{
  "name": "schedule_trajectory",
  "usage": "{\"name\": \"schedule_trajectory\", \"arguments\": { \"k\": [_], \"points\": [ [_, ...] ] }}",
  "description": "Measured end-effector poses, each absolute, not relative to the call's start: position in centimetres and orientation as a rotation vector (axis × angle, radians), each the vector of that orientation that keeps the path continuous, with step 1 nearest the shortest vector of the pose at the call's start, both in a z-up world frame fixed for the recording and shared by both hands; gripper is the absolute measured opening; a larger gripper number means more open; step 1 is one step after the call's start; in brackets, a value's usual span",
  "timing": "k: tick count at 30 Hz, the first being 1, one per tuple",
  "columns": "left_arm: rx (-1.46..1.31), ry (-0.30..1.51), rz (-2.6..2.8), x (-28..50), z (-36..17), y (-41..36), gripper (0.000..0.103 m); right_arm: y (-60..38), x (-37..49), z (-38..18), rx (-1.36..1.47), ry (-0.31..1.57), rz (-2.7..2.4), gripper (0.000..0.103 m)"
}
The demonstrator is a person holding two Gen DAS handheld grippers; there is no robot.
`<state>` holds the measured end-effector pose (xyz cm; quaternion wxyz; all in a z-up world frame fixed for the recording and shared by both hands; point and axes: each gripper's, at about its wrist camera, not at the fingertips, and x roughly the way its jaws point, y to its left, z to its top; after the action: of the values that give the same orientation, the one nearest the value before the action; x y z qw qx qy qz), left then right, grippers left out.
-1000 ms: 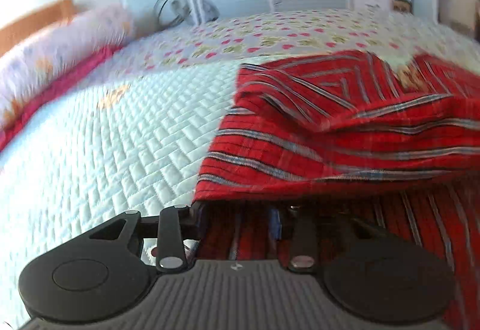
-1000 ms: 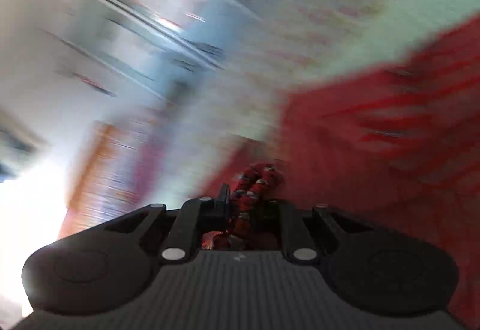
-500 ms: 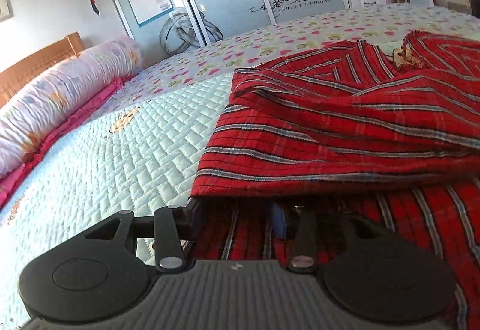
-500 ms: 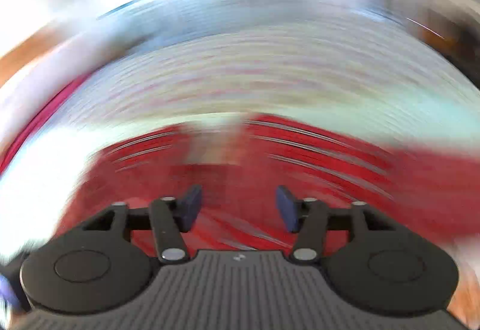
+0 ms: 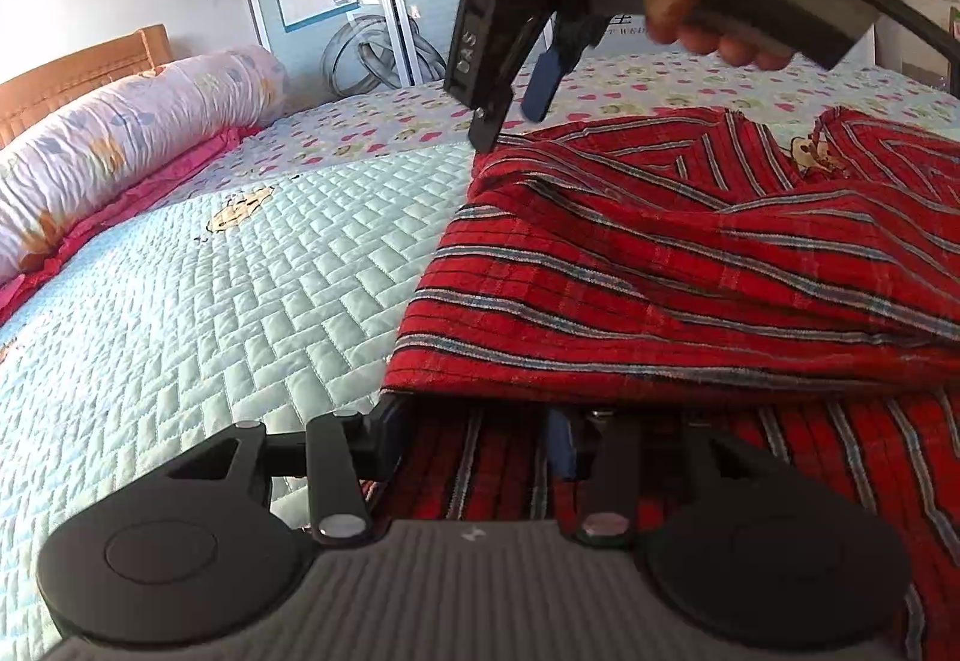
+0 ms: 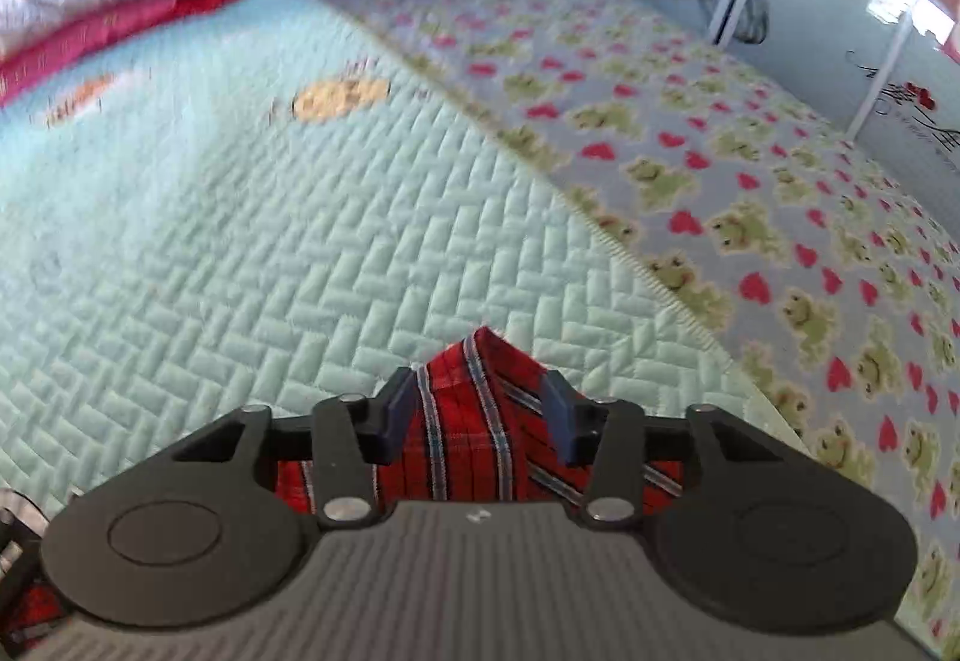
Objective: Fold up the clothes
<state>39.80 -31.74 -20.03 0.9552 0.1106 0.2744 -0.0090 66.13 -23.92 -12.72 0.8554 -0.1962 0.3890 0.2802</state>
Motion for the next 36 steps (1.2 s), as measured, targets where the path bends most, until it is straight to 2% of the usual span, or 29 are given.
{"name": "schedule_trajectory", "arguments": {
  "k": [8, 10, 11, 16, 17, 23, 27, 30, 33, 36],
  "points": [
    [0.240, 0.548, -0.005, 39.6, -20.0, -32.0, 0.050, -21.8, 68.8, -14.9, -0.403, 0.946, 0.597, 0.043],
    [0.244, 0.547, -0.002, 39.6, -20.0, -32.0, 0.050, -21.6, 69.1, -15.2, -0.403, 0.985, 0.612, 0.017],
    [0.248, 0.547, -0.001, 39.6, -20.0, -32.1, 0.050, -21.4, 69.0, -15.3, -0.418, 0.990, 0.624, 0.008],
    [0.270, 0.543, 0.018, 39.6, -20.1, -32.3, 0.053, -19.6, 68.3, -15.6, -0.669, 0.841, 0.583, 0.005],
    [0.273, 0.543, 0.021, 39.6, -20.1, -32.3, 0.053, -19.5, 68.6, -15.7, -0.672, 0.817, 0.558, 0.000],
    [0.270, 0.545, 0.022, 39.7, -20.0, -32.1, 0.053, -20.3, 70.3, -16.8, -0.631, 0.755, 0.416, 0.000],
    [0.261, 0.547, 0.018, 39.8, -20.0, -32.1, 0.053, -24.5, 69.3, -13.5, -0.328, 0.714, 0.412, 0.005],
    [0.258, 0.548, 0.018, 39.7, -20.1, -32.2, 0.054, -26.8, 68.0, -12.3, -0.114, 0.817, 0.516, 0.007],
    [0.260, 0.547, 0.019, 39.7, -20.1, -32.3, 0.054, -27.5, 67.4, -13.9, -0.026, 0.966, 0.604, 0.004],
    [0.266, 0.546, 0.022, 39.6, -20.2, -32.4, 0.054, -27.9, 68.7, -17.1, -0.113, 0.950, 0.421, 0.005]
  ]
}}
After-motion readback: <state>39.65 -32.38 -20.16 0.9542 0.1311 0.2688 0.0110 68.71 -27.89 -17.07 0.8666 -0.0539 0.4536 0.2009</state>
